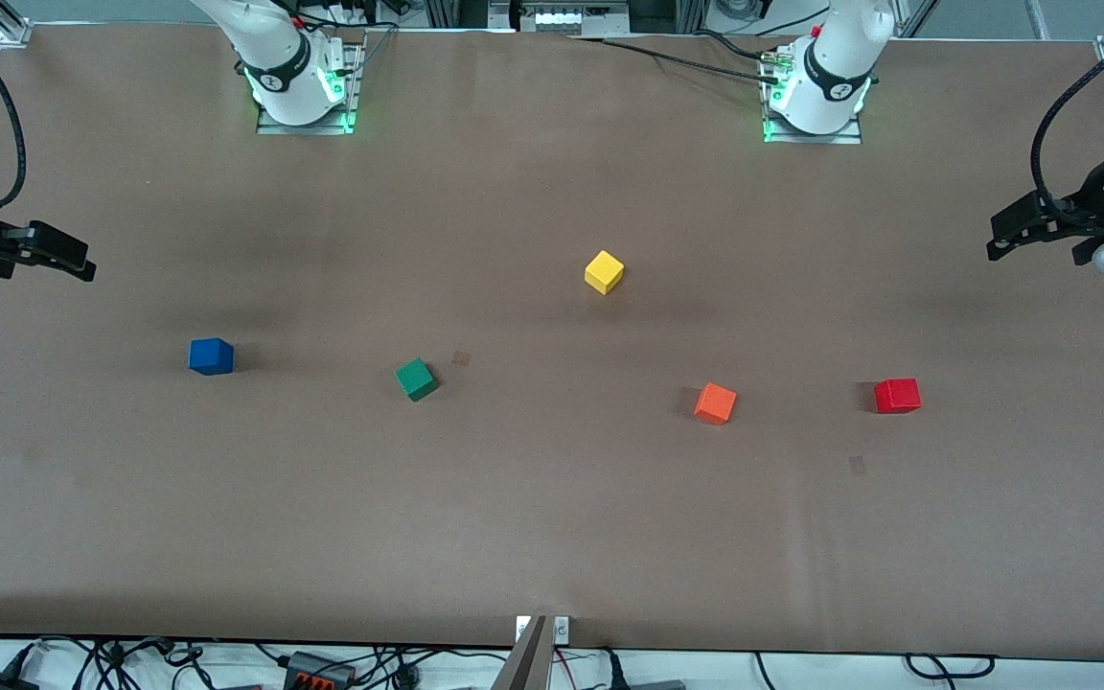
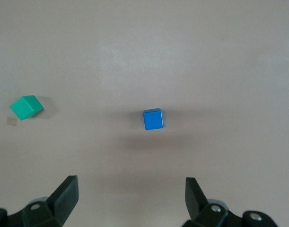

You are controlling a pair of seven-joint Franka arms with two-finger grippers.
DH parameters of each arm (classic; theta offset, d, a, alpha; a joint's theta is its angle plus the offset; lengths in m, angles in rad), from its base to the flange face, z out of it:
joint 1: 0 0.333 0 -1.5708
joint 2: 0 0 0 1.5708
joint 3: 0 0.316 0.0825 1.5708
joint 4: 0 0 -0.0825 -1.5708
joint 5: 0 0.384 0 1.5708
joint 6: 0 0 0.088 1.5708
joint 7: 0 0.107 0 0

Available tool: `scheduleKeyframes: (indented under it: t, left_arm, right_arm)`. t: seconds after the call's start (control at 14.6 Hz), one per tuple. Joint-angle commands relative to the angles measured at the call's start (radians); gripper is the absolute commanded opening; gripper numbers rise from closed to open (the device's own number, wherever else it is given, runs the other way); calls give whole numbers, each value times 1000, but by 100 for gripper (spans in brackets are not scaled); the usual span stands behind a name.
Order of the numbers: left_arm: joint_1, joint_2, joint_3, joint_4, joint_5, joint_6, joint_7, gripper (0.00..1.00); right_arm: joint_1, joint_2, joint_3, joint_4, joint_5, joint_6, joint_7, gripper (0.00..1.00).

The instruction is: Pass red block to right arm, stack on blue

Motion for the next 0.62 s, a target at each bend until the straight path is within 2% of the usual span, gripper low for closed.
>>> scheduleKeyframes:
  t: [0.0, 0.55]
  left_arm:
    - [6, 16, -1, 33, 5, -23, 22, 100]
    - [-3, 16, -13, 33, 5, -23, 21, 100]
  right_arm:
    - [-8, -45, 7, -57, -9, 37, 1, 100]
    - [-22, -63, 7, -109, -9, 89, 1, 100]
